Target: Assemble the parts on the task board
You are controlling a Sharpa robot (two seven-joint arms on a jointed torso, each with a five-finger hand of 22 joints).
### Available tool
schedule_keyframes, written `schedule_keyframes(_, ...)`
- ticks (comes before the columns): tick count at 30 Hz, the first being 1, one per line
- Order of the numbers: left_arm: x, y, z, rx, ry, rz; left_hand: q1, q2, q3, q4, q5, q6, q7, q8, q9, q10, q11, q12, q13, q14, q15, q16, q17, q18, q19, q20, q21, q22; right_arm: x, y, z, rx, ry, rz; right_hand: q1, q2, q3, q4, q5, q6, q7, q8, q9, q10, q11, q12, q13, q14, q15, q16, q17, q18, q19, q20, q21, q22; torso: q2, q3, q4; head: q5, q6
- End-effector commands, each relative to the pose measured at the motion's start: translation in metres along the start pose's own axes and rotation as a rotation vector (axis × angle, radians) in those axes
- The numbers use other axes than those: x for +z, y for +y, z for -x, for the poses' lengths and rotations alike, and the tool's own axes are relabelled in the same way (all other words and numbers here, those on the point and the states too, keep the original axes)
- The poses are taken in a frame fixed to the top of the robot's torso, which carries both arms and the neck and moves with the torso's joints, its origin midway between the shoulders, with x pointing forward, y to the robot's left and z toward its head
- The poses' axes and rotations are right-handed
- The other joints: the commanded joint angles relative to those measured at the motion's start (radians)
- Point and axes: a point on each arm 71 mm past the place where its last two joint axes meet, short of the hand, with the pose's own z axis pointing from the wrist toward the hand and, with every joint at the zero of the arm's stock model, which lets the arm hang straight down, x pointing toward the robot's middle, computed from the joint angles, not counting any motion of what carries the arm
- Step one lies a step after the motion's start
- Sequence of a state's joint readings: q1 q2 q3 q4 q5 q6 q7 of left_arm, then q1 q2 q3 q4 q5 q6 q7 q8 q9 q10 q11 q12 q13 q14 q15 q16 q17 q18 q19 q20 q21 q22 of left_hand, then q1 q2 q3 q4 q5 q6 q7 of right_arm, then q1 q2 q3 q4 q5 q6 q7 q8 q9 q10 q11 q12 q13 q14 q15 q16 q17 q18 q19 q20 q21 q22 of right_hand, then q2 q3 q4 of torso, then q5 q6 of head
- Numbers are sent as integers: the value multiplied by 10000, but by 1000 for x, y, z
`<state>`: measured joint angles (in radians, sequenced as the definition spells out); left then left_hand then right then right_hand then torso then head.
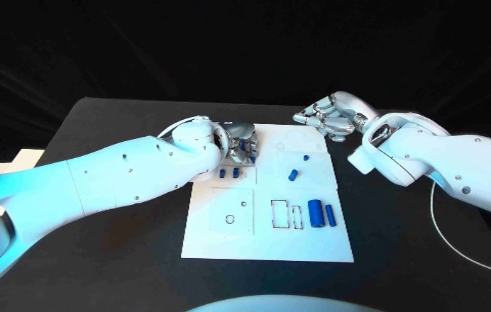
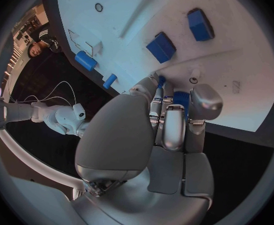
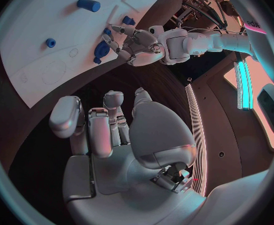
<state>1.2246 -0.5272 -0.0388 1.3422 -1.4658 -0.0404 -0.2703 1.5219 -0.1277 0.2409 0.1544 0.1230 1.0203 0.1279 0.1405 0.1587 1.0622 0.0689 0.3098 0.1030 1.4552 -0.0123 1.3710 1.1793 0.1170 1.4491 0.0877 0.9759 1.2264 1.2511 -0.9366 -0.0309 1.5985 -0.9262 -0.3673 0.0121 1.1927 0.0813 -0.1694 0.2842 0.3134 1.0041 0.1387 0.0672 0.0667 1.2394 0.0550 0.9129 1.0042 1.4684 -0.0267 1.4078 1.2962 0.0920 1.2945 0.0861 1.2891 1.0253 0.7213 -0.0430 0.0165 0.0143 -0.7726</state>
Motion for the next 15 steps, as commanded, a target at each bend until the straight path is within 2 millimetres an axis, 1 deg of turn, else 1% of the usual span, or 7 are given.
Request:
schedule_keyframes(1, 1, -3, -1, 130, 130, -49, 3, 114, 93, 6, 14, 137, -8, -16, -24, 159, -9, 18, -31, 72, -5, 51, -5, -103, 89, -22, 90, 67, 0, 1, -2, -22, 125, 113, 113, 24, -72, 9, 44, 7, 12, 53, 11, -78, 2, 32, 12, 492, 64, -53, 13, 175, -72, 10, -53, -3, 6, -3, -1, 5, -3)
schedule_keyframes(11, 4, -3, -3, 177, 242, 67, -31, 111, 317, 12, -16, 411, -15, -42, -112, 525, -44, -122, -147, 119, -40, 115, -5, -155, 154, -48, 432, 315, 1, 2, -2, -18, 139, 126, 113, 24, -72, 9, 44, 7, 12, 53, 11, -78, 2, 32, 12, 492, 64, -53, 13, 175, -72, 10, -53, -3, 6, 4, 0, 4, -14)
schedule_keyframes(13, 4, -2, -3, 260, 229, 135, -1, 91, 379, -38, -126, 487, 15, -49, -137, 684, -60, -125, -144, 153, -48, 157, 41, -250, 275, -62, 986, 644, 1, 2, -2, -18, 141, 129, 113, 24, -72, 9, 44, 7, 12, 53, 11, -78, 2, 32, 12, 492, 64, -53, 13, 175, -72, 10, -53, -3, 1, 4, 1, 5, -15)
schedule_keyframes(15, 5, -2, -3, 315, 190, 174, 0, 71, 417, -61, -196, 525, 51, -63, -160, 743, -47, -157, -149, 172, -48, 172, 43, -278, 313, -65, 1145, 745, 1, 2, -2, -17, 141, 131, 113, 24, -72, 9, 44, 7, 12, 53, 11, -78, 2, 32, 12, 492, 64, -53, 13, 175, -72, 10, -53, -3, -1, 3, 1, 6, -17)
